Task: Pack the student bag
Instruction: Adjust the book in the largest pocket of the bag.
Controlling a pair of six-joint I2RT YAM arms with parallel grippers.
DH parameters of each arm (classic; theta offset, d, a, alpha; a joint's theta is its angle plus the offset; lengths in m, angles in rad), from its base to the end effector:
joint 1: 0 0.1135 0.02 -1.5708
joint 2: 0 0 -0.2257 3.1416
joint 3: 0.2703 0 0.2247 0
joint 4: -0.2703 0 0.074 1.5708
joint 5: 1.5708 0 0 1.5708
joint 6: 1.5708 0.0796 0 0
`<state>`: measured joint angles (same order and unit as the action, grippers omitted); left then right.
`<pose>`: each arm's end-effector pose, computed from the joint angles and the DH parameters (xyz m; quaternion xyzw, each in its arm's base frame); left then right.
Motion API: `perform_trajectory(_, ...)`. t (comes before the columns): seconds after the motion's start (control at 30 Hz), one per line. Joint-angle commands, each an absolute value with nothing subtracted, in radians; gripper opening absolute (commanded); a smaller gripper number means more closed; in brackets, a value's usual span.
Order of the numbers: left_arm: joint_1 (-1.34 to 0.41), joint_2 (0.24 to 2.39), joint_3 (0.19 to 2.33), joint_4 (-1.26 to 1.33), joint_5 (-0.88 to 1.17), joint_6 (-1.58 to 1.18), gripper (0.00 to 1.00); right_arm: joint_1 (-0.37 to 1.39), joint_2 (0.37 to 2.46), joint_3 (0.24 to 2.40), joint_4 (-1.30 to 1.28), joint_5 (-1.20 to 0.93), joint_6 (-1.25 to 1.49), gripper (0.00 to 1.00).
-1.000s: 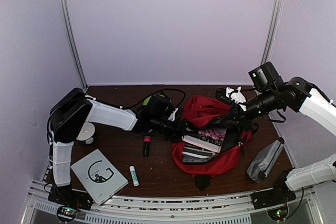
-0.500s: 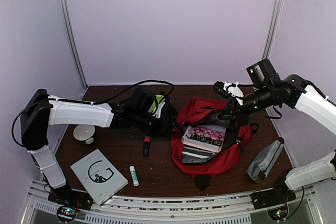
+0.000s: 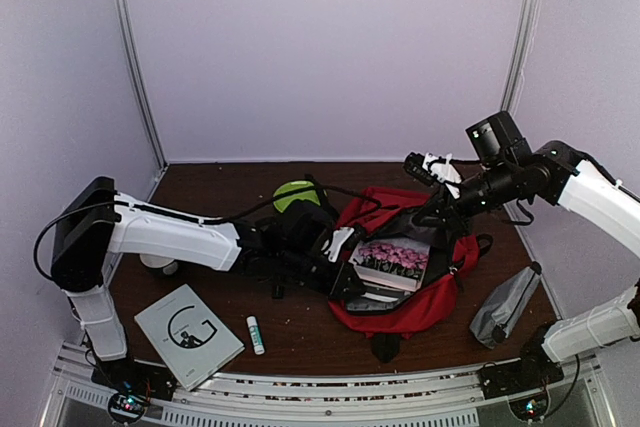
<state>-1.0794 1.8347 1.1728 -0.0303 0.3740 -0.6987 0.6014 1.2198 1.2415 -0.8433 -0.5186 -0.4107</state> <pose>0.1634 -0.3669 0.1511 0.2459 0.8582 -0.4305 0.1327 0.1880 0.1768 0.2853 -0.5181 0.7413 0.2712 0.3293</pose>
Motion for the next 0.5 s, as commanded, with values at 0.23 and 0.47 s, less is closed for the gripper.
perform_trajectory(0.23,-1.075,1.955,1.309,-0.187,0.088,-0.677,0.08,0.594,1.214,1.270,-0.790,-0.462,-0.383,0.00)
perform_trajectory(0.47,-1.070,1.882,1.235,-0.311,-0.092,-0.762,0.07,0.585,1.193,1.250,-0.767,-0.420,-0.378,0.00)
